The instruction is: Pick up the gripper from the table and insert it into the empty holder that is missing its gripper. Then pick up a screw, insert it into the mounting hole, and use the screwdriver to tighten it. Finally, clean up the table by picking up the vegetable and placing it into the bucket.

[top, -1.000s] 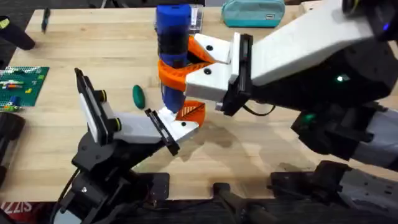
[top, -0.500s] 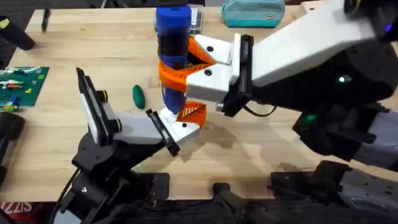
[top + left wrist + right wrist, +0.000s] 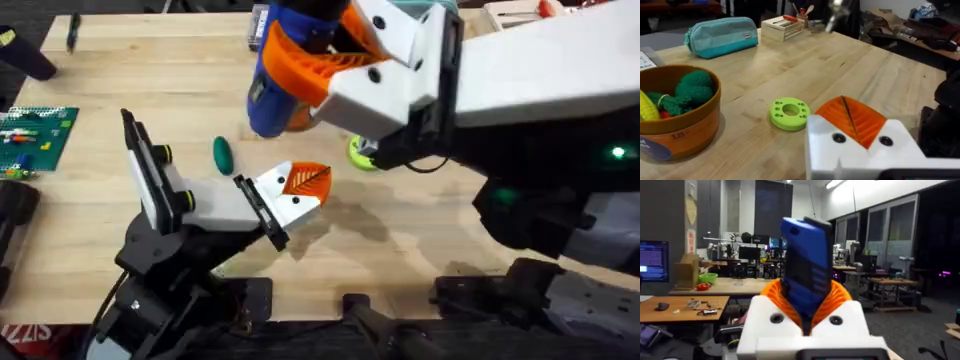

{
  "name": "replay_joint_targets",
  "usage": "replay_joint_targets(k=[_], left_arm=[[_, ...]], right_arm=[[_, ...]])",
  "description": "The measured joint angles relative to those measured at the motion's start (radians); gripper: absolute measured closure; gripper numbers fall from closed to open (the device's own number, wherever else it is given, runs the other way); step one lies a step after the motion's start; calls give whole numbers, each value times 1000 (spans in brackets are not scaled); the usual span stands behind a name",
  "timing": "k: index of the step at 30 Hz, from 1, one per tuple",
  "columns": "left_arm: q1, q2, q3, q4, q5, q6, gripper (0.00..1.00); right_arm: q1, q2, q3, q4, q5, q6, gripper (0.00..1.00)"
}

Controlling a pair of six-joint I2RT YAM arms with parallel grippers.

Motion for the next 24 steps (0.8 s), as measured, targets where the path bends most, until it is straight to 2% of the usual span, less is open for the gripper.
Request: replay_joint_targets(k=[6, 10, 17, 24], left_arm=[[0, 0, 0, 0, 0, 0, 992], [0, 0, 0, 0, 0, 0, 992], [0, 0, 0, 0, -1, 0, 992], [0, 0, 0, 0, -2, 0, 992]], right_arm=[[0, 5, 0, -25, 21, -43, 948], [-17, 5, 0, -124, 22, -131, 948], [-153, 5, 0, -258, 31, -292, 948], [-284, 5, 0, -375, 44, -340, 948]])
